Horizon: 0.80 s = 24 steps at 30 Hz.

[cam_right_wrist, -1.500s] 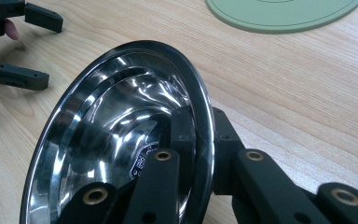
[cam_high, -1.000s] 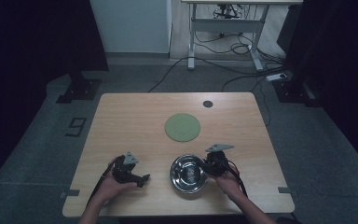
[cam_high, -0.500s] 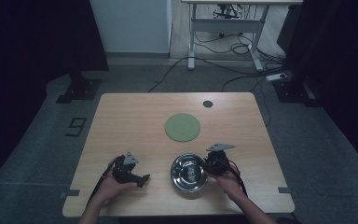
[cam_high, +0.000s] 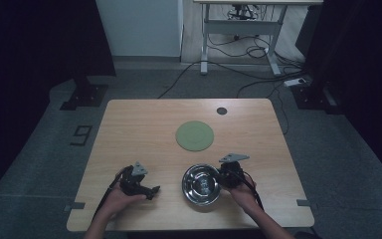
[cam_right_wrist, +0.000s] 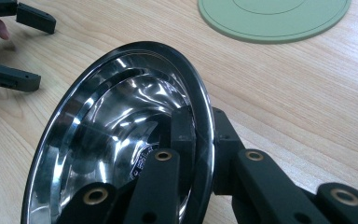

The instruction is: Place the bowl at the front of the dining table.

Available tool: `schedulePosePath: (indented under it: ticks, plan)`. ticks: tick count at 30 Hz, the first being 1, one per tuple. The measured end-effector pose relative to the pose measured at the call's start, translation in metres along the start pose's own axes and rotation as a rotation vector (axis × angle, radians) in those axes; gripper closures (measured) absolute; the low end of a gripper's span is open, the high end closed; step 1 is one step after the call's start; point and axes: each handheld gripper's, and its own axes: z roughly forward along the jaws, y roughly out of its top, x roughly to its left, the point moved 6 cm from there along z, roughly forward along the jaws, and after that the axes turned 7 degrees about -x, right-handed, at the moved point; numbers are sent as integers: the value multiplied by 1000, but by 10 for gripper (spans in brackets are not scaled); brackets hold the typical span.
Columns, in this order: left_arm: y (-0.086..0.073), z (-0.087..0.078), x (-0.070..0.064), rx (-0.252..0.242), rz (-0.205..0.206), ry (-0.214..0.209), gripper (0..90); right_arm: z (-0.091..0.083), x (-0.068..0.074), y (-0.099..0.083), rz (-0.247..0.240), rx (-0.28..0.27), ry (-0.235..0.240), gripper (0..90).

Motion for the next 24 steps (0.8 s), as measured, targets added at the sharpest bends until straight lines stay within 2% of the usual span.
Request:
schedulePosePath:
  ticks: [4, 8, 24]
  plan:
    - [0, 0, 0, -2, -1, 0, 0, -1, 1, 1, 8, -6, 7, 836]
    - [0, 0, 0, -2, -1, 0, 0, -5, 0, 7, 27, -39, 14, 837]
    - [0, 0, 0, -3, -2, 1, 0, -16, -17, 22, 92, -98, 4, 837]
